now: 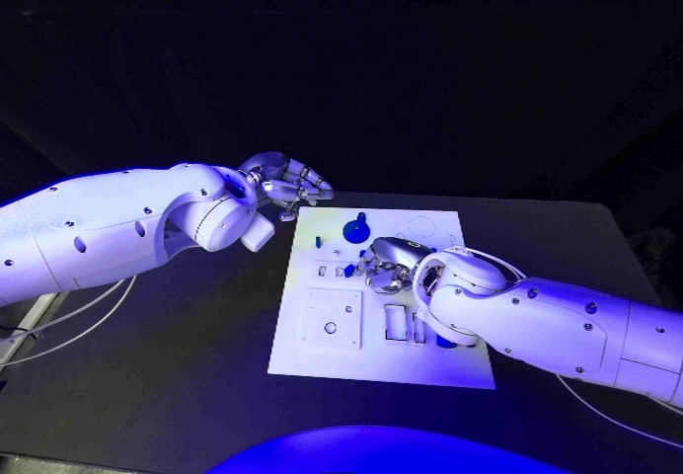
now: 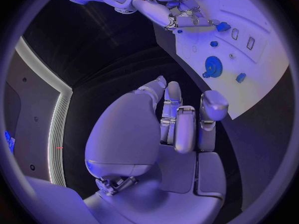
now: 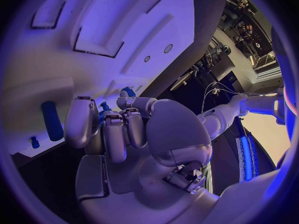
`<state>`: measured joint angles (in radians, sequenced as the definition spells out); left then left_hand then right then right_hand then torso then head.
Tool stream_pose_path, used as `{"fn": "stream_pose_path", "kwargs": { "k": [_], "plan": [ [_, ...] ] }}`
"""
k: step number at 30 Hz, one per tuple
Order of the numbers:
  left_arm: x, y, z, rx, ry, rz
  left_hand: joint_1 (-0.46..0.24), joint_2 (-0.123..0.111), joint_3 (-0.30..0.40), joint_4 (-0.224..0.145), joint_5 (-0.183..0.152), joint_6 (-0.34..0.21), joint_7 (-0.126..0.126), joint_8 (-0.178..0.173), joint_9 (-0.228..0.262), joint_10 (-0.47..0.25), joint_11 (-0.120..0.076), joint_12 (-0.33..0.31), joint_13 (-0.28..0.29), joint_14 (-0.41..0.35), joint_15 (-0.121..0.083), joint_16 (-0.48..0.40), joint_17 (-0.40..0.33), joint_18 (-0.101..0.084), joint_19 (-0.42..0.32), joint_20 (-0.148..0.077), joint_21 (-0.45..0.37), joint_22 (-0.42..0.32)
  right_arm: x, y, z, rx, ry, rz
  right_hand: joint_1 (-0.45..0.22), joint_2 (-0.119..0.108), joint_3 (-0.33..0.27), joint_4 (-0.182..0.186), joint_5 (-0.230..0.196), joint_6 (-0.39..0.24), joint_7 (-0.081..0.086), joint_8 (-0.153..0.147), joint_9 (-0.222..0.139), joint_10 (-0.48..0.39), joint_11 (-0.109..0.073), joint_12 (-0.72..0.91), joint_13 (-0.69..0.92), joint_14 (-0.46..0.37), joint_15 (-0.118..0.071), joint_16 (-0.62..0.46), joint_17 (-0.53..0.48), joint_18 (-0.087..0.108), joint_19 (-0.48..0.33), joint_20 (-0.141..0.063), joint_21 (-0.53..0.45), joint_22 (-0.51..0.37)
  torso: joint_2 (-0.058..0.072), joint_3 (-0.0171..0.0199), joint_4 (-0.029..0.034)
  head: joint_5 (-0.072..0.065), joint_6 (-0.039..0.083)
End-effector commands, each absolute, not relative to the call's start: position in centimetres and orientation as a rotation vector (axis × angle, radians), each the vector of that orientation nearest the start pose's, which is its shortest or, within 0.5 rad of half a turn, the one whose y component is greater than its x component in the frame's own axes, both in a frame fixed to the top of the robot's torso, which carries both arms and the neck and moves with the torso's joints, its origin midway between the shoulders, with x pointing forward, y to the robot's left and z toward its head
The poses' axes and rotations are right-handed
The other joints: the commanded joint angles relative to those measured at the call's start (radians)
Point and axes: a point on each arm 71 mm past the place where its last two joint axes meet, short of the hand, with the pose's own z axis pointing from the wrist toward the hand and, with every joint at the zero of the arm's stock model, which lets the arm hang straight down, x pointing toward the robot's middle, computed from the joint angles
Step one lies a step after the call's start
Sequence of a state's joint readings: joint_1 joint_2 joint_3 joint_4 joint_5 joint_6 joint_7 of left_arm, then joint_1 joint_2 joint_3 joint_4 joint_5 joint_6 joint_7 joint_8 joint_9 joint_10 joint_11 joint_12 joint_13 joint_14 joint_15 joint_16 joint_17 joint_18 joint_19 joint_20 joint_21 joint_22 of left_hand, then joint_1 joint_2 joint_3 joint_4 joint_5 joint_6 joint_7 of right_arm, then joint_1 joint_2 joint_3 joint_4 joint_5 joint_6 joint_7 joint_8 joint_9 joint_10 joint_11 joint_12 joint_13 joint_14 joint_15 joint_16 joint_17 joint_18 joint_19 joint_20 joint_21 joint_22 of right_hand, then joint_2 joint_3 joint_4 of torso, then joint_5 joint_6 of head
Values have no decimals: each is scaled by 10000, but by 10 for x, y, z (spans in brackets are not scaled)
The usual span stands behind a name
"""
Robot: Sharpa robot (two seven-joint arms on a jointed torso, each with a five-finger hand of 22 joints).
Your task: Assemble the parts on the task board
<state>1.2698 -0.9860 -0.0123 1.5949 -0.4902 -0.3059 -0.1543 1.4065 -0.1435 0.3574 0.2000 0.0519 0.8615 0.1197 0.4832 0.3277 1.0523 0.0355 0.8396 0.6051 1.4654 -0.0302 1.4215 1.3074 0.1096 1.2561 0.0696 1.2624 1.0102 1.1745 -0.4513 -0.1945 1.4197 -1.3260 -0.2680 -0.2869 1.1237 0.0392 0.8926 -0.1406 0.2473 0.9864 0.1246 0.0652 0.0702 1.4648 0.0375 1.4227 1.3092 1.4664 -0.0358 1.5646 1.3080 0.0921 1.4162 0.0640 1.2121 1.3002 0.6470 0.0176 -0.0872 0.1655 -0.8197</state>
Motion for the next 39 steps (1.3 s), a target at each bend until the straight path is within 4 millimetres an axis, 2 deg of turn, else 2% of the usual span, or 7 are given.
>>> {"fn": "stream_pose_path", "kwargs": {
  "k": [1,21,39],
  "plan": [
    [485,258,-155,-8527,18024,-10035,72,-30,93,-6,2,68,51,-114,-53,-11,72,-44,-21,349,81,52,1046,40,14,52,44,21,449,-38,-256,-2251,19427,7545,-109,32,18,-54,40,82,15,9,-14,483,-9,40,1748,1044,-9,62,2628,-77,-3,-3,-40,15,0,3,2,6,-20],
    [486,261,-155,-8542,18026,-9984,72,-30,93,-6,2,68,51,-114,-53,-11,72,-44,-21,349,81,52,1046,40,14,52,44,21,452,-40,-255,-2239,19163,7462,-114,35,10,-59,49,94,24,12,-14,486,-2,47,1752,1044,-4,62,2628,-82,6,-1,-20,32,-4,-10,9,3,-37],
    [485,262,-155,-8551,18024,-9954,72,-30,93,-6,2,68,51,-114,-53,-11,72,-44,-21,349,81,52,1046,40,14,52,44,21,453,-36,-255,-2337,19106,7525,-119,49,1,-59,34,106,25,13,-15,490,3,57,1759,1044,3,62,2628,-88,15,4,-2,48,-1,-5,2,11,-64]
  ]
}}
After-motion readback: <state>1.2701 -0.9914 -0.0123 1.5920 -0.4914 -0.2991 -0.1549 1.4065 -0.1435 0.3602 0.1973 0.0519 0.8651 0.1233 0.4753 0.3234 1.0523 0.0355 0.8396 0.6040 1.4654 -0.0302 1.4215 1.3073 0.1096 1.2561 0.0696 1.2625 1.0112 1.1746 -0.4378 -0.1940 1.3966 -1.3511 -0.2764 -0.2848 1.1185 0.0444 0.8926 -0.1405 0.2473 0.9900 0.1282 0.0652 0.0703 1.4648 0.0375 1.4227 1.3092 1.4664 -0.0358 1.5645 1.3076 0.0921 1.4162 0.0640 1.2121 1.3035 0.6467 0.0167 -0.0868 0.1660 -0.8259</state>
